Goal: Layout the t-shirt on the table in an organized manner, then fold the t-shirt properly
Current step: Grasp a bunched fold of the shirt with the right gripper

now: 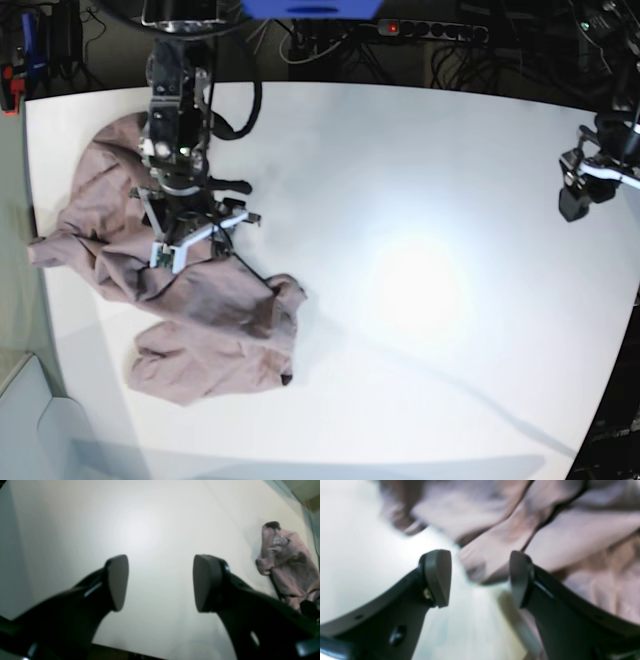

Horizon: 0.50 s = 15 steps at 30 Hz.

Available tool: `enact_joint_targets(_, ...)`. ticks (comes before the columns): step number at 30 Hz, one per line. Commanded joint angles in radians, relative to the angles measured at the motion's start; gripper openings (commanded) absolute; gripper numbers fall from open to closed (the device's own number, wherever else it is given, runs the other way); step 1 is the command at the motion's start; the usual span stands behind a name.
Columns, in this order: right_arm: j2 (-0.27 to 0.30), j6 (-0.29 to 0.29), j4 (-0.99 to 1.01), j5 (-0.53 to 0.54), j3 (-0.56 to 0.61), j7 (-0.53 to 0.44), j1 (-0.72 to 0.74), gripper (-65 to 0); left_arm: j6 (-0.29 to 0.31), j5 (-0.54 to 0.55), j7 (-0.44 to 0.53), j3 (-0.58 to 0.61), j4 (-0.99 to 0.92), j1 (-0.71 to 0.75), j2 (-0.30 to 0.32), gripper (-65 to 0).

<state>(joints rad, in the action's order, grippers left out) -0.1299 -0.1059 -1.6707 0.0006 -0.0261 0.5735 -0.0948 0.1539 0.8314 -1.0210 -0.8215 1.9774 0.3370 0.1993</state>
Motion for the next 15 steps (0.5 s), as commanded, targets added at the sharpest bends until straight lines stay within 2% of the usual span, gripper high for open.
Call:
enact_joint_targets(1, -0.003, -0.004, 0.005, 0.000, 0.004, -0.020, 0.020, -27.9, 0.000, 0.019, 0.017, -0.006, 0.017, -0.005, 0.013, -25.4)
enact_joint_targets(15, -0.004, -0.008, 0.067, 0.000, 0.004, -0.020, 0.053, -27.9, 0.000, 0.019, 0.017, -0.003, 0.017, -0.005, 0.015, -25.4)
